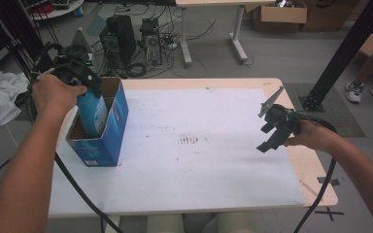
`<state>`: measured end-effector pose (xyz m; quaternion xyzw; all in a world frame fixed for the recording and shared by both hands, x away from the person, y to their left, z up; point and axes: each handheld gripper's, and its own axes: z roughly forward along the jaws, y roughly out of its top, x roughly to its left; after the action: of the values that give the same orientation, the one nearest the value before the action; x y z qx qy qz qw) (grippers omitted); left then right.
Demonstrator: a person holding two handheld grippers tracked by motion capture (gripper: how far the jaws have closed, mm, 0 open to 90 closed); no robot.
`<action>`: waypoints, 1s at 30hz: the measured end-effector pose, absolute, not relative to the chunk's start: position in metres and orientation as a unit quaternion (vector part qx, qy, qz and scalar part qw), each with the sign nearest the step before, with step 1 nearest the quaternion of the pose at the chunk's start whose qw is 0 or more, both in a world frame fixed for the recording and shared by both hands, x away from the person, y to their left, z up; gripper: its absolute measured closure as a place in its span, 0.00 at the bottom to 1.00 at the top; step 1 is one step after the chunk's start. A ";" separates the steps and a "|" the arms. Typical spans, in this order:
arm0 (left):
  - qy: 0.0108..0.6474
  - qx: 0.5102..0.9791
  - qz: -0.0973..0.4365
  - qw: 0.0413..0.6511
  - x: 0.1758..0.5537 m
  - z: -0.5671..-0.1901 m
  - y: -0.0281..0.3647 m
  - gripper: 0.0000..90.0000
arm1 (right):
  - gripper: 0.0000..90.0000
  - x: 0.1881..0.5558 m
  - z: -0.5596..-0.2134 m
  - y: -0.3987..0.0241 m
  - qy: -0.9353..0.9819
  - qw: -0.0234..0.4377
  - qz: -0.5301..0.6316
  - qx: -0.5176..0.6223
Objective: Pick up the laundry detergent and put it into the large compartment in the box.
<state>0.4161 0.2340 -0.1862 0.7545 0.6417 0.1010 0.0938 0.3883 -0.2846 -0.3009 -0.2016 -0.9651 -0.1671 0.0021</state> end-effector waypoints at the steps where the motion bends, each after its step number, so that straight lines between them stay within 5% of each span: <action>1: 0.641 0.756 0.099 0.092 0.417 -0.190 0.234 0.42 | 0.21 0.388 -0.301 -0.285 -0.965 0.003 -0.168 -0.202; 30: 0.651 0.751 0.081 0.075 0.418 -0.267 0.243 0.42 | 0.21 0.388 -0.302 -0.287 -0.964 0.004 -0.164 -0.209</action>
<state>0.4182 0.2432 -0.2671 0.7512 0.6507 0.0815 0.0751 0.3878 -0.2872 -0.3017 -0.2091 -0.9641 -0.1637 0.0045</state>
